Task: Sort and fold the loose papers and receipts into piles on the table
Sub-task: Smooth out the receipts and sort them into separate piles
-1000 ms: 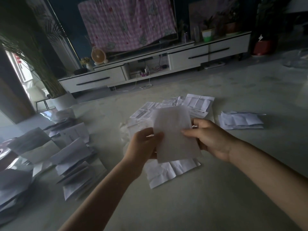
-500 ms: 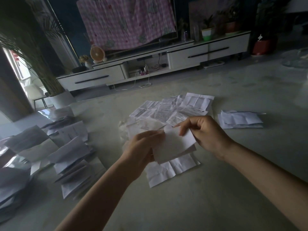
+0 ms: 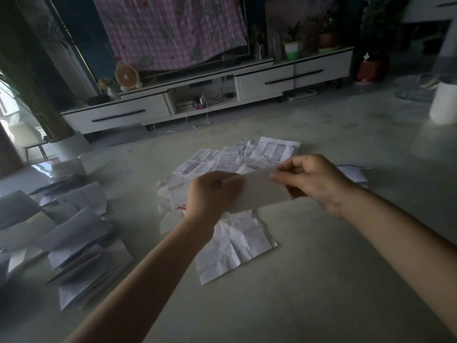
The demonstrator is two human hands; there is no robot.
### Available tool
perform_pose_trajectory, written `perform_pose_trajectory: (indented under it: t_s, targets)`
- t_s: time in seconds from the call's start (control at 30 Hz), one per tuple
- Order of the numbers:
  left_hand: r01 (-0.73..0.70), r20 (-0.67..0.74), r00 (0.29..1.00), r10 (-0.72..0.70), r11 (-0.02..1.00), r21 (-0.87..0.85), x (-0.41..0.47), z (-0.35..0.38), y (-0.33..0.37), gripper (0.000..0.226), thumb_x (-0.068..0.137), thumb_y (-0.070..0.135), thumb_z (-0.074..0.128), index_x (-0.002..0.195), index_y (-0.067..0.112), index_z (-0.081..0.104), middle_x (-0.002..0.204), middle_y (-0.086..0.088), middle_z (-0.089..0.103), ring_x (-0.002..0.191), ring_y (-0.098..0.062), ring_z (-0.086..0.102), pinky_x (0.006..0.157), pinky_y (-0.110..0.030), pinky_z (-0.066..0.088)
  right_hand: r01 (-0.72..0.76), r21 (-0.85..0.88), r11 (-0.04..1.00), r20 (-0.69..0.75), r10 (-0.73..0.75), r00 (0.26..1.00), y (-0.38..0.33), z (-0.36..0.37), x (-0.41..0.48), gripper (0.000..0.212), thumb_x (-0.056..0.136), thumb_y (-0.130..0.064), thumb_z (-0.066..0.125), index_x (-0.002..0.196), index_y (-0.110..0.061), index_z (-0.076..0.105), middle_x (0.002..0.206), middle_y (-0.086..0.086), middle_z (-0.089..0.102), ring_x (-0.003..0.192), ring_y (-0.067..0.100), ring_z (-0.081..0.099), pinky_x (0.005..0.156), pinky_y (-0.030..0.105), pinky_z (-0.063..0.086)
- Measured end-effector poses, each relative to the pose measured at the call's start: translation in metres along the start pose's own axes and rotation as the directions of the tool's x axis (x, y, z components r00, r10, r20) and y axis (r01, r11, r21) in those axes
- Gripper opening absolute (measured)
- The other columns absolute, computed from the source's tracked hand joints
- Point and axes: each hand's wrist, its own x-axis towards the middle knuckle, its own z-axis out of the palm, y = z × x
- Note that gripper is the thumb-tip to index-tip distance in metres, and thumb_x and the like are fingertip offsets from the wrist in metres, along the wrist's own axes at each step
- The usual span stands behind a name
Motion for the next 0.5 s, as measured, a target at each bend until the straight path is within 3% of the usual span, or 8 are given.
perform_pose_trajectory:
  t_s: [0.07, 0.13, 0.2, 0.3, 0.37, 0.43, 0.5]
  targets:
    - [0.05, 0.015, 0.999, -0.048, 0.992, -0.114, 0.013, 0.015, 0.012, 0.013, 0.083, 0.001, 0.063, 0.094, 0.009, 0.065, 0.087, -0.011, 0.063, 0.075, -0.02, 0.062, 0.064, -0.028, 0.057, 0.043, 0.037, 0.998, -0.133, -0.037, 0.99, -0.003, -0.016, 0.009, 0.008, 0.083, -0.008, 0.066, 0.082, -0.013, 0.061, 0.076, 0.001, 0.06, 0.064, 0.007, 0.055, 0.054, 0.01, 0.049]
    - [0.102, 0.058, 0.994, -0.092, 0.975, -0.199, 0.032, 0.044, 0.023, 0.027, 0.082, -0.003, 0.062, 0.109, 0.005, 0.059, 0.085, -0.009, 0.061, 0.07, -0.018, 0.062, 0.057, -0.019, 0.056, 0.083, 0.026, 0.996, -0.335, -0.069, 0.94, -0.001, -0.042, 0.019, 0.004, 0.085, -0.01, 0.065, 0.086, -0.012, 0.062, 0.082, 0.004, 0.062, 0.072, 0.013, 0.058, 0.067, 0.022, 0.053]
    - [0.093, 0.061, 0.995, -0.084, 0.982, -0.167, 0.053, 0.076, 0.031, 0.033, 0.08, -0.003, 0.064, 0.111, 0.007, 0.059, 0.081, -0.008, 0.062, 0.065, -0.018, 0.062, 0.055, -0.018, 0.055, 0.074, -0.125, 0.989, -0.493, -0.127, 0.861, 0.007, -0.064, 0.029, 0.005, 0.086, -0.015, 0.065, 0.09, -0.012, 0.064, 0.087, 0.008, 0.064, 0.082, 0.023, 0.061, 0.075, 0.031, 0.049]
    - [0.031, 0.079, 0.996, -0.037, 0.996, 0.079, 0.07, 0.121, 0.026, 0.034, 0.077, 0.003, 0.063, 0.11, 0.011, 0.061, 0.1, -0.015, 0.068, 0.088, -0.028, 0.066, 0.074, -0.029, 0.054, -0.092, -0.439, 0.894, -0.599, -0.215, 0.772, 0.028, -0.088, 0.037, 0.016, 0.087, -0.018, 0.061, 0.092, -0.004, 0.066, 0.097, 0.017, 0.068, 0.096, 0.031, 0.062, 0.076, 0.03, 0.044]
    - [-0.031, 0.113, 0.994, 0.001, 0.962, 0.271, 0.069, 0.146, 0.013, 0.033, 0.079, 0.004, 0.059, 0.112, 0.009, 0.061, 0.114, -0.015, 0.063, 0.106, -0.028, 0.059, 0.087, -0.029, 0.047, -0.165, -0.56, 0.812, -0.58, -0.243, 0.777, 0.046, -0.095, 0.039, 0.018, 0.089, -0.014, 0.057, 0.097, 0.001, 0.063, 0.103, 0.022, 0.066, 0.1, 0.034, 0.06, 0.077, 0.032, 0.043]
    - [-0.087, 0.148, 0.989, 0.019, 0.879, 0.468, 0.067, 0.163, -0.005, 0.034, 0.082, 0.004, 0.053, 0.116, 0.009, 0.057, 0.123, -0.016, 0.054, 0.115, -0.031, 0.05, 0.093, -0.034, 0.043, -0.25, -0.671, 0.698, -0.525, -0.209, 0.825, 0.063, -0.093, 0.04, 0.019, 0.089, -0.011, 0.053, 0.103, 0.001, 0.058, 0.11, 0.025, 0.061, 0.103, 0.038, 0.058, 0.08, 0.037, 0.045]
    - [-0.203, 0.176, 0.978, 0.112, 0.708, 0.676, 0.061, 0.169, -0.014, 0.034, 0.086, 0.007, 0.049, 0.119, 0.012, 0.055, 0.126, -0.014, 0.044, 0.118, -0.033, 0.041, 0.095, -0.038, 0.038, -0.334, -0.769, 0.545, -0.497, -0.182, 0.848, 0.073, -0.089, 0.039, 0.022, 0.091, -0.013, 0.048, 0.11, -0.002, 0.053, 0.116, 0.023, 0.051, 0.108, 0.038, 0.052, 0.083, 0.04, 0.044]
